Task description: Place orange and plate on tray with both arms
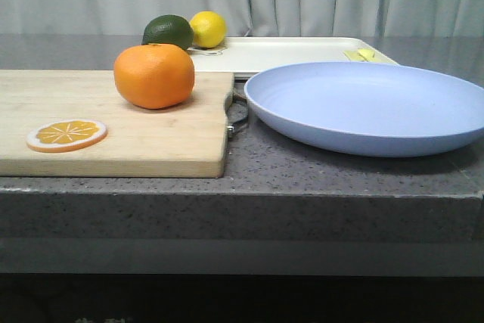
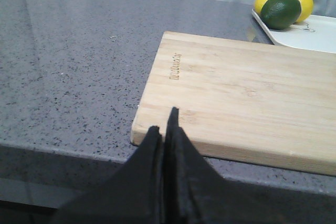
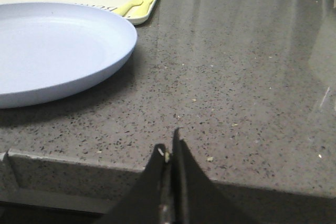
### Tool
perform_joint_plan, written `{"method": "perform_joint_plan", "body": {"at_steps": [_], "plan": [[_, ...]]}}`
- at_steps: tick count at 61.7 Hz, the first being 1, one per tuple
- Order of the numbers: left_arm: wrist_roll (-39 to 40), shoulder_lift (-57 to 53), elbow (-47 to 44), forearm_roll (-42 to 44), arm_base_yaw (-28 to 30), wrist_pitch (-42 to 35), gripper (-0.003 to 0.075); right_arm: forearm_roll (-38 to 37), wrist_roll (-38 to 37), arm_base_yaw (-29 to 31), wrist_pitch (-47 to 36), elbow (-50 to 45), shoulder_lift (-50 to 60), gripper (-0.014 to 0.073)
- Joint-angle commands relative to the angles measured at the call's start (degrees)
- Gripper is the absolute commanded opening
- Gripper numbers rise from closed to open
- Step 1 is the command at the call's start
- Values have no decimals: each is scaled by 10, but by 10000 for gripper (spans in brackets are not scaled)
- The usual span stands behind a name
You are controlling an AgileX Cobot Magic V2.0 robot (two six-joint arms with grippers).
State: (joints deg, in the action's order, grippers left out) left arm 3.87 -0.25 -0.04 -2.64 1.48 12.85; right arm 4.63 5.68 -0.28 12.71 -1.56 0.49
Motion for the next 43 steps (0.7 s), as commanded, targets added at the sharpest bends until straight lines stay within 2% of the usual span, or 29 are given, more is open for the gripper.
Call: {"method": "perform_joint_plan", "body": {"at_steps": [1, 36, 43], "plan": [[4, -11, -2, -4, 1, -50, -17, -6, 3, 1, -46, 3, 13, -60], [4, -11, -2, -4, 1, -50, -17, -6, 3, 1, -72, 3, 13, -60], [4, -11, -2, -9, 1, -76, -17, -5, 3, 1, -86, 3, 13, -60]]}}
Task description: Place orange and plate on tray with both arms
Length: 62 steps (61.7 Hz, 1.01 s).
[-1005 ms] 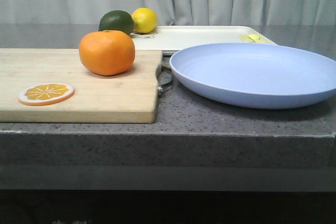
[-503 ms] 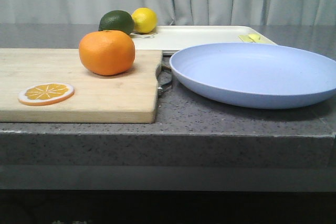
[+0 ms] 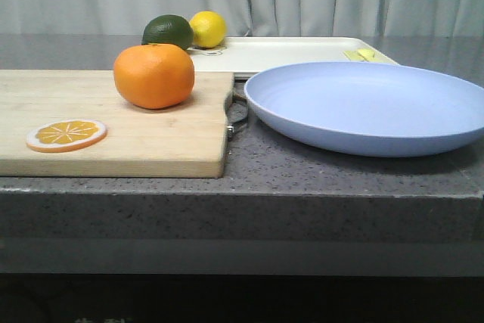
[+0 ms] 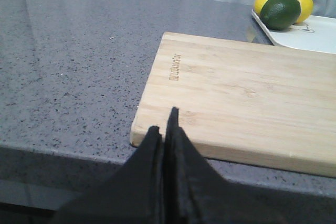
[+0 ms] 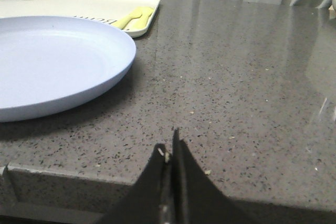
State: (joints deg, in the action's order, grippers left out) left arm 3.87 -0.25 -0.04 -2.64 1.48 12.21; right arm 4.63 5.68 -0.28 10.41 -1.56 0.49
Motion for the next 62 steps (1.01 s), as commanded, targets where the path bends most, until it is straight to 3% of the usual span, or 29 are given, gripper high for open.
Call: {"method": "perform_joint_plan", "body": {"at_steps": [1, 19, 31, 38, 46, 62], "plan": [[4, -11, -2, -11, 1, -75, -17, -2, 3, 1, -68, 3, 13, -60], [4, -11, 6, -16, 1, -252, -17, 2, 3, 2, -170, 41, 12, -60], [4, 23, 99, 8, 0, -224, -17, 2, 3, 2, -98, 153, -42, -60], [4, 96, 192, 12, 0, -134, -17, 21, 0, 2, -28, 248, -140, -60], [3, 211, 277, 12, 0, -56, -17, 73, -3, 2, -4, 337, -244, -60], [3, 313, 318, 12, 0, -86, -17, 82, -3, 1, -20, 380, -346, -60]]}}
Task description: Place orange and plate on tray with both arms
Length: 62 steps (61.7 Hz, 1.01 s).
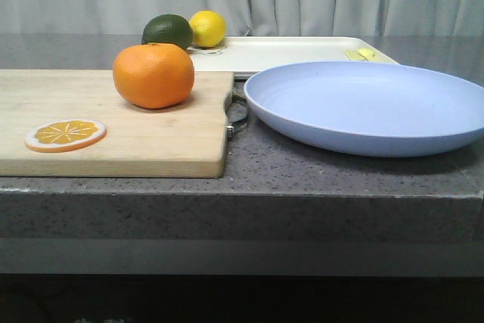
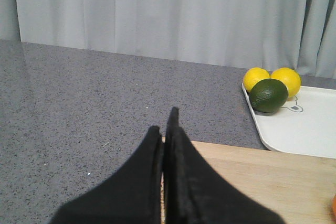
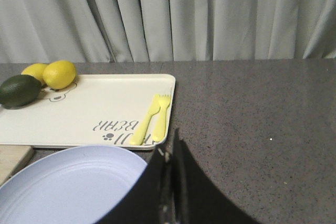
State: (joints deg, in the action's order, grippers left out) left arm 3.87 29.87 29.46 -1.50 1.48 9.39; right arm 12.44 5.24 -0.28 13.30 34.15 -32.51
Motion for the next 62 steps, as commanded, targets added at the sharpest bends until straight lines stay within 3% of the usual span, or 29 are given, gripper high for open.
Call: {"method": "perform_joint_plan", "body": {"at_steps": [1, 7, 15, 19, 24, 28, 32, 39, 62], "plan": [[3, 12, 23, 1, 0, -58, -17, 4, 1, 1, -49, 23, -16, -58], [3, 12, 23, 1, 0, -59, -15, 4, 1, 1, -50, 21, -16, -11], [3, 12, 23, 1, 0, -59, 73, 1, 2, 1, -52, 21, -16, 264], [3, 12, 23, 1, 0, -59, 197, -3, 3, 1, -54, 21, -16, 429], [3, 12, 23, 1, 0, -59, 435, -5, 3, 1, -54, 21, -16, 568], [3, 13, 23, 1, 0, -60, 612, -5, 3, 1, -54, 21, -16, 627], [3, 14, 23, 1, 0, -60, 713, -5, 3, 1, -54, 21, -16, 644], [3, 16, 23, 1, 0, -60, 676, -5, 3, 1, -54, 21, -16, 644], [3, 16, 23, -6, 0, -86, 675, -5, 3, 1, -40, 21, -16, 644]]}}
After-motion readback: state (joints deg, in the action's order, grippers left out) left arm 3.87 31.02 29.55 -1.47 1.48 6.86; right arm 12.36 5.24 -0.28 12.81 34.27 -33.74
